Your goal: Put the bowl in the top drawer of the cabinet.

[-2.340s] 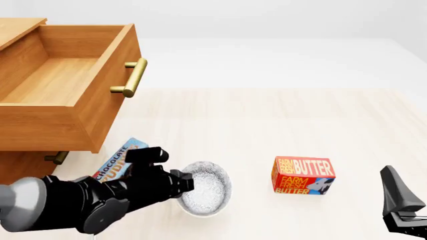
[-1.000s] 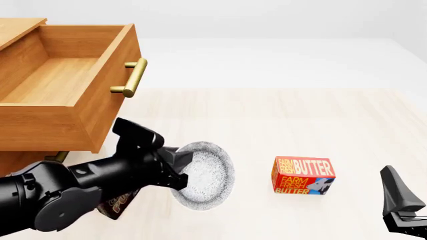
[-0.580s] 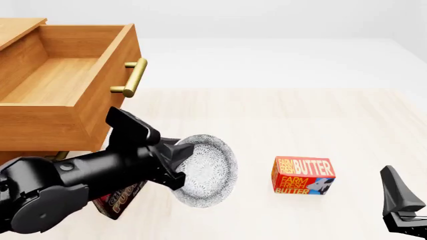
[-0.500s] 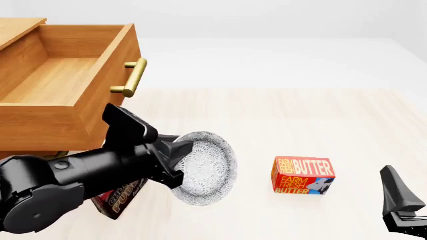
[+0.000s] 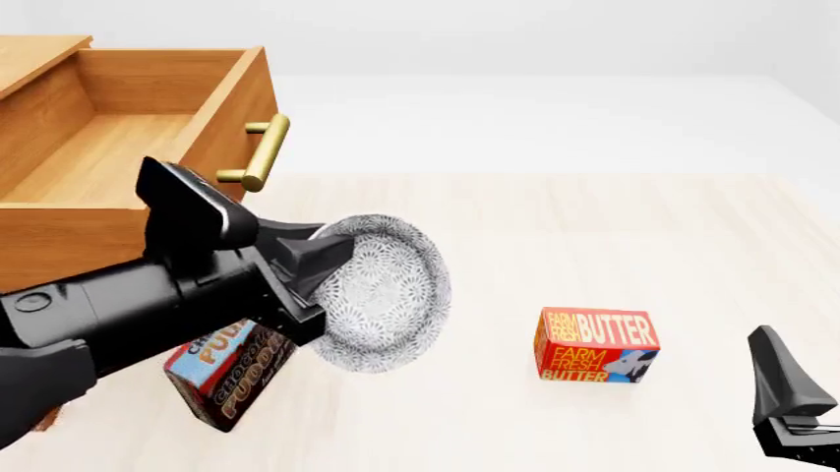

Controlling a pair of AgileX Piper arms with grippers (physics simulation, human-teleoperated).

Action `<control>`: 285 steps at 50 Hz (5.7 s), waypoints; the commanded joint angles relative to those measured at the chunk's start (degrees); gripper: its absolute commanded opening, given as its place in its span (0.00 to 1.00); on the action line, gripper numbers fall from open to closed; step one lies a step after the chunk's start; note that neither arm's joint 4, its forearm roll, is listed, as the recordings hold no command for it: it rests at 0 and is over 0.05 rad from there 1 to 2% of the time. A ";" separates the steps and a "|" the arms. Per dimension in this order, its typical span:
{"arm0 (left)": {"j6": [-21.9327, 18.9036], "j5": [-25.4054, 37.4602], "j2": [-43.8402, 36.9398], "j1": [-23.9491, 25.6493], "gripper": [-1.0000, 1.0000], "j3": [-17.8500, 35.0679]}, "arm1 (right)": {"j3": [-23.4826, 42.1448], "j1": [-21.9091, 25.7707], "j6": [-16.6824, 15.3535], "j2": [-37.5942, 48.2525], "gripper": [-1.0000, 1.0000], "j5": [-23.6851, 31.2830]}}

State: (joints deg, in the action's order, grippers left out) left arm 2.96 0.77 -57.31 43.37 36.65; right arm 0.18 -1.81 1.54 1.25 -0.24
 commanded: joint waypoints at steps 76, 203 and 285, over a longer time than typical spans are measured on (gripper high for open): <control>-3.11 11.31 8.23 -22.30 0.00 19.23 | 0.00 0.02 0.00 0.00 1.00 0.00; 14.19 6.63 -17.88 -50.92 0.00 24.56 | 0.00 0.01 0.00 0.00 1.00 0.00; 15.49 4.83 -19.79 -53.85 1.00 21.62 | 0.00 0.00 0.01 0.00 1.00 0.00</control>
State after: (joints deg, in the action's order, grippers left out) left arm 19.16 5.40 -76.43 -8.56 58.78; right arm 0.18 -1.80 1.55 1.25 -0.24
